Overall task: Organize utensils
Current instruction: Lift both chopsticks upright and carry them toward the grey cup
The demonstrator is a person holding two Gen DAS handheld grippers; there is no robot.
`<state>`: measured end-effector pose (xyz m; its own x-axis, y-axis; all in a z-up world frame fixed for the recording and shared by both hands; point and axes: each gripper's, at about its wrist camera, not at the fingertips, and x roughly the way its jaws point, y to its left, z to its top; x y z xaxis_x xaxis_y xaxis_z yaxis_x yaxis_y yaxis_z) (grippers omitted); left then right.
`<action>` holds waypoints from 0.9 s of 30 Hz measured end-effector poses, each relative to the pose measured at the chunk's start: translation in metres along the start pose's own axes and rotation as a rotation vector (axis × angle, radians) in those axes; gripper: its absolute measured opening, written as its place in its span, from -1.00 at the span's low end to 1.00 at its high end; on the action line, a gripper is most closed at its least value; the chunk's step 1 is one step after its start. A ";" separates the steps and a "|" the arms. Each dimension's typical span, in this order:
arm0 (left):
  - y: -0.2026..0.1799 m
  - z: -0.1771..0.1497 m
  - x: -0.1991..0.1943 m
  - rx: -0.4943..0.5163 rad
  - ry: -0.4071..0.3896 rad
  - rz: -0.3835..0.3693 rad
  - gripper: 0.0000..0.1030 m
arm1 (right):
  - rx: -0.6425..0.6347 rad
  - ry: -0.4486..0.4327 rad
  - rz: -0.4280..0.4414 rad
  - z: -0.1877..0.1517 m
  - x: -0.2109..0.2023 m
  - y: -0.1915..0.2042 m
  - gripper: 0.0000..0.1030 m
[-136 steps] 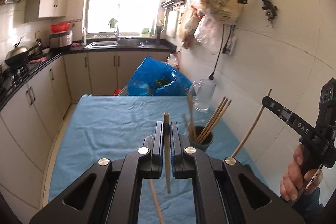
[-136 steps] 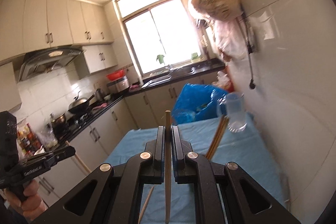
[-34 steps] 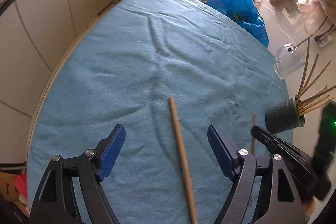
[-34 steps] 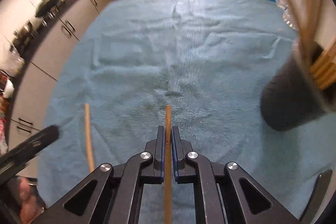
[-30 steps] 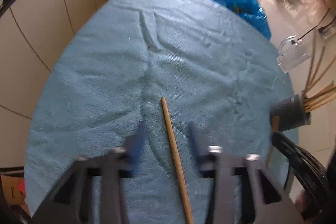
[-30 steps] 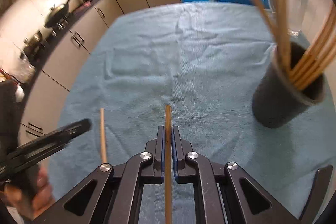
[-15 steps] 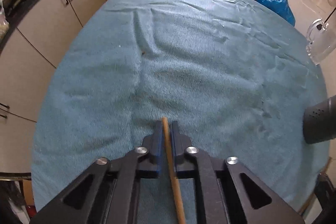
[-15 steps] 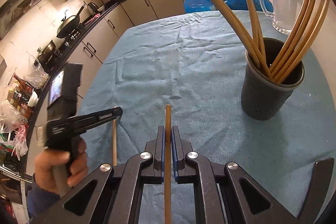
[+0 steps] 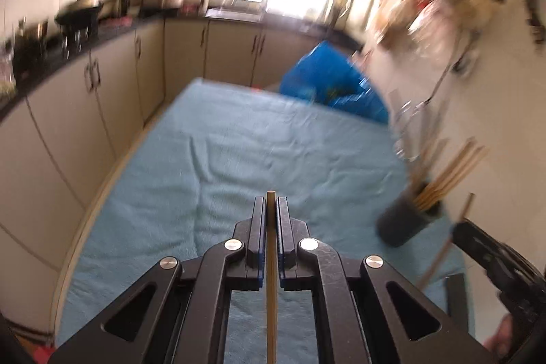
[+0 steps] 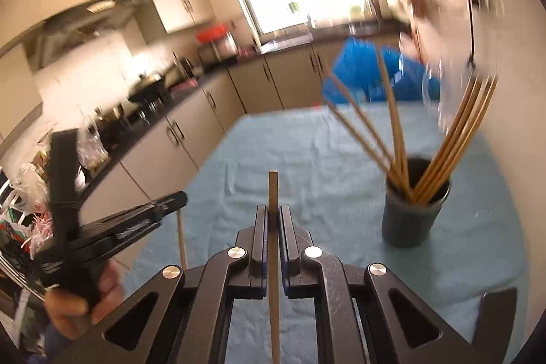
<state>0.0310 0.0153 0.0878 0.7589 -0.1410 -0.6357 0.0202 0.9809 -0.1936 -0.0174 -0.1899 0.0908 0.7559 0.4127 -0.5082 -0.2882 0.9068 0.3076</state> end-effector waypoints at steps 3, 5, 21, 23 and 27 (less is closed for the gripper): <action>-0.007 -0.001 -0.027 0.005 -0.046 -0.031 -0.91 | -0.026 -0.057 -0.005 -0.002 -0.016 0.009 -0.88; -0.010 -0.002 -0.038 0.011 -0.065 -0.034 -0.91 | -0.033 -0.072 0.001 -0.004 -0.022 0.011 -0.88; -0.024 -0.006 -0.064 0.033 -0.111 -0.039 -0.91 | -0.039 -0.094 -0.001 -0.007 -0.034 0.012 -0.88; -0.024 -0.006 -0.065 0.036 -0.111 -0.039 -0.91 | -0.039 -0.094 -0.002 -0.008 -0.034 0.011 -0.88; -0.025 -0.005 -0.067 0.035 -0.109 -0.038 -0.91 | -0.033 -0.095 -0.003 -0.009 -0.035 0.009 -0.88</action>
<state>-0.0233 -0.0006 0.1318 0.8232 -0.1648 -0.5432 0.0716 0.9795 -0.1885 -0.0514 -0.1951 0.1045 0.8086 0.4017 -0.4300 -0.3043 0.9109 0.2788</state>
